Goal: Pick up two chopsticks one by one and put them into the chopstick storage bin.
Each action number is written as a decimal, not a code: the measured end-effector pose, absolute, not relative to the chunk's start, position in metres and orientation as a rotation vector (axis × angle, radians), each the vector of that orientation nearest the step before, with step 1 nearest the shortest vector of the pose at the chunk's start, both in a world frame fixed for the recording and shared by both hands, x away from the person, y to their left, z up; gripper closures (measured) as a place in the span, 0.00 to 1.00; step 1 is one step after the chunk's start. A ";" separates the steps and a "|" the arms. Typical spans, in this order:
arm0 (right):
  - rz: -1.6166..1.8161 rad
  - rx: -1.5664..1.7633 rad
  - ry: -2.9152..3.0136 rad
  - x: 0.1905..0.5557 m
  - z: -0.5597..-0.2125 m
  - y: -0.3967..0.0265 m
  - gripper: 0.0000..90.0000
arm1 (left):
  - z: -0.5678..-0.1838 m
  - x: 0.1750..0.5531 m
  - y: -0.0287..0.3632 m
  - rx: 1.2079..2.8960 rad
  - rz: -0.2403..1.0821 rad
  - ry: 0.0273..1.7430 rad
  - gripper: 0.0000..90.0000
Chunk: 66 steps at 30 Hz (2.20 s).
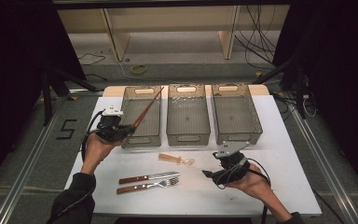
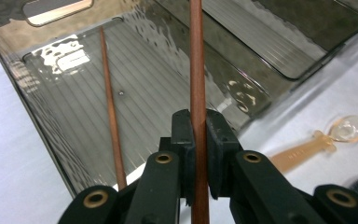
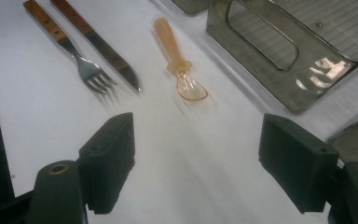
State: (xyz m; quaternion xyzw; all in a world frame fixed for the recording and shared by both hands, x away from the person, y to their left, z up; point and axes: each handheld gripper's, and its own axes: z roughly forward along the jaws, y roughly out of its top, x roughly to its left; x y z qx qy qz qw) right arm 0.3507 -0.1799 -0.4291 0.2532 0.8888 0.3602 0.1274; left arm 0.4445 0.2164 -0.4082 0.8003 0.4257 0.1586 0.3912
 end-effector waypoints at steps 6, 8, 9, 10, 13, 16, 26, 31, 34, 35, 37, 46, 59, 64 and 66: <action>1.042 0.737 2.605 0.348 -0.433 -0.182 0.31 | -0.409 0.459 0.218 2.023 0.397 1.119 0.92; 1.042 0.738 2.606 0.347 -0.434 -0.182 0.31 | -0.409 0.464 0.219 2.020 0.395 1.137 0.92; 1.040 0.739 2.608 0.347 -0.434 -0.182 0.31 | -0.410 0.466 0.219 2.016 0.396 1.145 0.92; 1.038 0.739 2.609 0.346 -0.434 -0.183 0.31 | -0.410 0.468 0.219 2.018 0.395 1.152 0.92; 1.041 0.740 2.608 0.346 -0.434 -0.183 0.31 | -0.411 0.473 0.220 2.017 0.396 1.167 0.92; 1.042 0.740 2.609 0.345 -0.435 -0.184 0.31 | -0.411 0.478 0.221 2.022 0.395 1.183 0.92; 1.030 0.739 2.622 0.344 -0.437 -0.184 0.31 | -0.414 0.494 0.223 2.041 0.413 1.233 0.92; 1.039 0.735 2.626 0.344 -0.437 -0.184 0.31 | -0.419 0.500 0.222 2.041 0.397 1.265 0.92; 1.040 0.734 2.629 0.343 -0.438 -0.184 0.31 | -0.421 0.502 0.221 2.054 0.397 1.268 0.92; 1.041 0.732 2.631 0.343 -0.438 -0.184 0.31 | -0.421 0.502 0.221 2.049 0.396 1.274 0.92; 1.041 0.729 2.632 0.343 -0.437 -0.183 0.31 | -0.422 0.504 0.222 2.045 0.387 1.284 0.92; 1.039 0.721 2.639 0.342 -0.438 -0.183 0.31 | -0.430 0.508 0.222 2.035 0.366 1.322 0.92; 1.040 0.718 2.644 0.342 -0.437 -0.183 0.31 | -0.430 0.508 0.218 2.017 0.316 1.326 0.69; 1.046 0.723 2.639 0.341 -0.437 -0.183 0.31 | -0.420 0.498 0.212 2.023 0.310 1.239 0.50; 1.050 0.722 2.636 0.341 -0.437 -0.184 0.31 | -0.415 0.490 0.209 2.014 0.314 1.194 0.43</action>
